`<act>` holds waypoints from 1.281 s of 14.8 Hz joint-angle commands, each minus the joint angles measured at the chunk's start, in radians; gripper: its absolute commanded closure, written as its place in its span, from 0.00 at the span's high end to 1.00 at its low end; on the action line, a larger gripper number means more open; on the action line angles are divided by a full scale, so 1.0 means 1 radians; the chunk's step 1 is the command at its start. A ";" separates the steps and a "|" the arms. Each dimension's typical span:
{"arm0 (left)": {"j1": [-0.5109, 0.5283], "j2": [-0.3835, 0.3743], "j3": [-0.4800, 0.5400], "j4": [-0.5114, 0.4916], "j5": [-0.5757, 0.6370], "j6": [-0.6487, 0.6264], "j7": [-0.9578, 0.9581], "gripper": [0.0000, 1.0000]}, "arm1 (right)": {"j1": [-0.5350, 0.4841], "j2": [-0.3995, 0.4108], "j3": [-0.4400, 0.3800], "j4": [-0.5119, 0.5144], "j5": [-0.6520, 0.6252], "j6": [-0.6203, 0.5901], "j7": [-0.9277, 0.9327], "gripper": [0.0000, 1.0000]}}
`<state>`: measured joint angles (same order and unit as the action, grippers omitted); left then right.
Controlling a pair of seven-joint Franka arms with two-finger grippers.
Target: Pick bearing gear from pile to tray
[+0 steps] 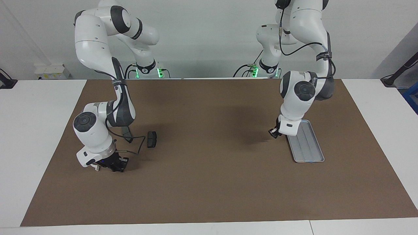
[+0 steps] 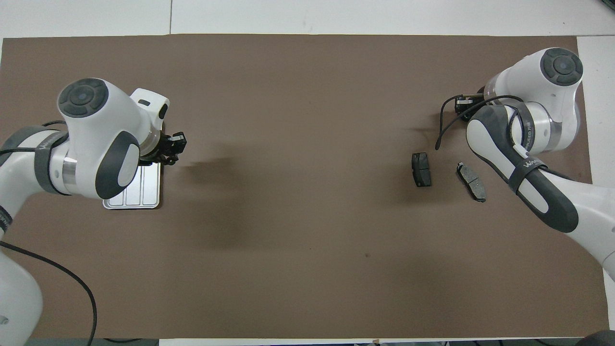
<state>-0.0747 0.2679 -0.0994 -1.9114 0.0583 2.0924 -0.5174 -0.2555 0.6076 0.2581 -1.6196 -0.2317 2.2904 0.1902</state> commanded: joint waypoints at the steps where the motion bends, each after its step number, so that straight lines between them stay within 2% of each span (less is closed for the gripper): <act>1: 0.088 -0.021 -0.011 -0.035 -0.029 -0.002 0.178 0.00 | -0.027 0.012 0.006 -0.013 0.005 0.009 -0.050 0.00; 4: 0.179 -0.038 -0.011 -0.078 -0.057 0.009 0.385 0.00 | -0.025 0.001 0.004 -0.005 0.005 -0.018 -0.064 0.00; 5: 0.188 -0.042 -0.011 -0.095 -0.058 0.015 0.417 0.00 | -0.024 -0.009 0.006 0.004 0.002 -0.064 -0.066 0.00; 9: 0.211 -0.078 -0.011 -0.210 -0.058 0.119 0.439 0.00 | 0.021 -0.093 0.016 0.141 0.003 -0.380 -0.064 0.00; 12: 0.211 -0.084 -0.013 -0.227 -0.061 0.120 0.441 0.00 | 0.064 -0.164 0.065 0.243 0.018 -0.613 -0.037 0.00; 15: 0.210 -0.085 -0.013 -0.238 -0.064 0.123 0.441 0.00 | 0.078 -0.224 0.183 0.259 0.083 -0.718 0.231 0.00; 17: 0.210 -0.088 -0.013 -0.241 -0.087 0.126 0.442 0.01 | 0.155 -0.235 0.240 0.259 0.087 -0.735 0.474 0.00; 19: 0.207 -0.095 -0.013 -0.268 -0.109 0.159 0.445 0.01 | 0.270 -0.238 0.248 0.257 0.094 -0.677 0.776 0.00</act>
<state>0.1242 0.2165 -0.1063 -2.1145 -0.0183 2.1992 -0.0953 -0.0715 0.3642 0.4973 -1.3597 -0.1513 1.5734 0.7184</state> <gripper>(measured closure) 0.762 0.656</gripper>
